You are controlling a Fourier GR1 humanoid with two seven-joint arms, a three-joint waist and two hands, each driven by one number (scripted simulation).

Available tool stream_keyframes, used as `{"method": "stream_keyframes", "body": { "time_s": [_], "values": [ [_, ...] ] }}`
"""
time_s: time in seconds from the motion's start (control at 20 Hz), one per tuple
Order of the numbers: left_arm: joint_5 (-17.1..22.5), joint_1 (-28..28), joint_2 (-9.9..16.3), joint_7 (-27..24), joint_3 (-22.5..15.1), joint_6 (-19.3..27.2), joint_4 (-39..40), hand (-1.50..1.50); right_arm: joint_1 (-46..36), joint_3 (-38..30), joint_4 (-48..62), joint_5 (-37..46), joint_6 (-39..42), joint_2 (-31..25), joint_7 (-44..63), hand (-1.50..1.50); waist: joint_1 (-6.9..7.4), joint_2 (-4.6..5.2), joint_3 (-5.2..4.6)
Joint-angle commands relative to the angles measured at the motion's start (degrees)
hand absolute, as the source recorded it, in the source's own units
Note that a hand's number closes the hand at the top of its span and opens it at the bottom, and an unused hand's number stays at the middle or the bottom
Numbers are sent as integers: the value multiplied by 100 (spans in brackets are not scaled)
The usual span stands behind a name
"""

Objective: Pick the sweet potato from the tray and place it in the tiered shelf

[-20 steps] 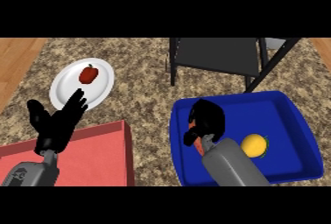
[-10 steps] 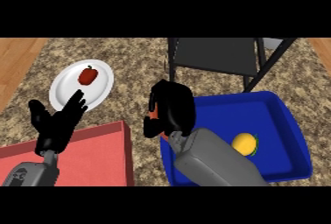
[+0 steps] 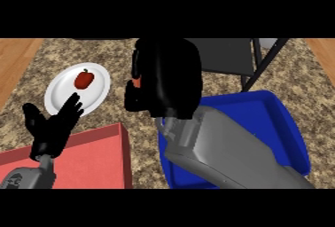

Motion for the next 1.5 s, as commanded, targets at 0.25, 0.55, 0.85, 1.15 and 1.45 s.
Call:
{"method": "stream_keyframes", "body": {
  "time_s": [0.25, 0.55, 0.85, 1.15, 1.45],
  "values": [
    [-89, 371, -73, 102, -42, -1, 174, 0, -1324, -1709, 447, -213, 855, -404, 588, 150, 31, 79, -78],
    [-47, 246, -206, 136, 5, -51, 349, 0, -1802, -2379, 932, -352, 1093, -911, 41, 150, 10, 98, -80],
    [-100, 191, -189, 89, 51, -159, 377, 0, -1840, -2592, 1893, -332, 849, -1029, -649, 150, 79, 129, -80],
    [-182, 266, -252, 91, 48, -118, 258, 0, -2069, -2949, 2680, -757, 1324, -1530, -1520, 150, 107, 137, -78],
    [-192, 195, -268, 211, 60, -175, 159, 0, -1934, -2911, 3506, -496, 893, -1570, -2203, 150, 134, 149, -77]
  ]
}}
